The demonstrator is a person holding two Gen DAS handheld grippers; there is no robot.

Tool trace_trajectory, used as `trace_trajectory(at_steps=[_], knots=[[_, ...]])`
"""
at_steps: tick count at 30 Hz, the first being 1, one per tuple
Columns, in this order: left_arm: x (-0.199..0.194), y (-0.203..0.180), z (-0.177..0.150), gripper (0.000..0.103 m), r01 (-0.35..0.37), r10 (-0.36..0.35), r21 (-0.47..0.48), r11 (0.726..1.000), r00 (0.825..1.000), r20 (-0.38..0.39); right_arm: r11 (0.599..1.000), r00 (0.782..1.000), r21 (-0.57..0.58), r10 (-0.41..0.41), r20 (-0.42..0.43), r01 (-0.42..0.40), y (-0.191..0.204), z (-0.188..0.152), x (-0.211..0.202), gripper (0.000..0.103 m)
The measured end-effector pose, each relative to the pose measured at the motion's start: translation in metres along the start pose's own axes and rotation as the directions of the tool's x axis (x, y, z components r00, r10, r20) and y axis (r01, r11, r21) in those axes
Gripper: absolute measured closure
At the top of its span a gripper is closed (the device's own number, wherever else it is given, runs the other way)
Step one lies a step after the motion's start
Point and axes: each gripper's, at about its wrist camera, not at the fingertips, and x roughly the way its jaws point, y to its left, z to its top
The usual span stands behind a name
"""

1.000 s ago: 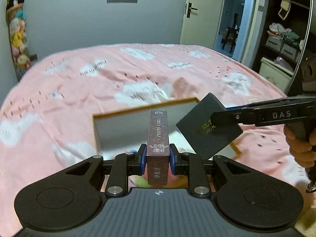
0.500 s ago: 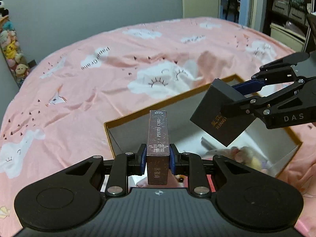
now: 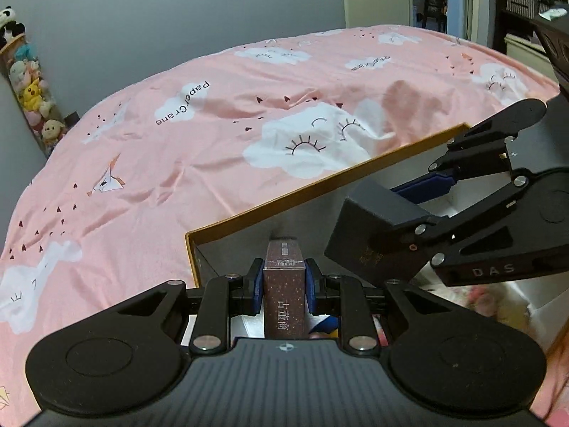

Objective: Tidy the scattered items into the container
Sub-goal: 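Carry the dark grey box and purple photo card box into the box and release both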

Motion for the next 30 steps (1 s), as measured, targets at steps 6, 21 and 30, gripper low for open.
trace_trajectory(at_steps=[6,21,30], knots=[[0.019,0.011,-0.001,0.077,0.009,-0.012,-0.056,0.998,0.998,-0.062,0.998,0.999,0.048,0.039,-0.022,-0.038,-0.006,0.001,0.018,0.065],[0.018,0.013,-0.007,0.06,0.07,-0.076,-0.061,0.996,0.99,-0.119,0.992,0.992,0.106,0.073,-0.101,-0.062,-0.005,-0.003,0.033,0.063],[0.013,0.019,-0.003,0.077,0.018,-0.036,-0.109,0.994,0.986,-0.165,0.994,0.986,0.098,0.068,-0.153,-0.054,-0.009,-0.015,0.023,0.066]])
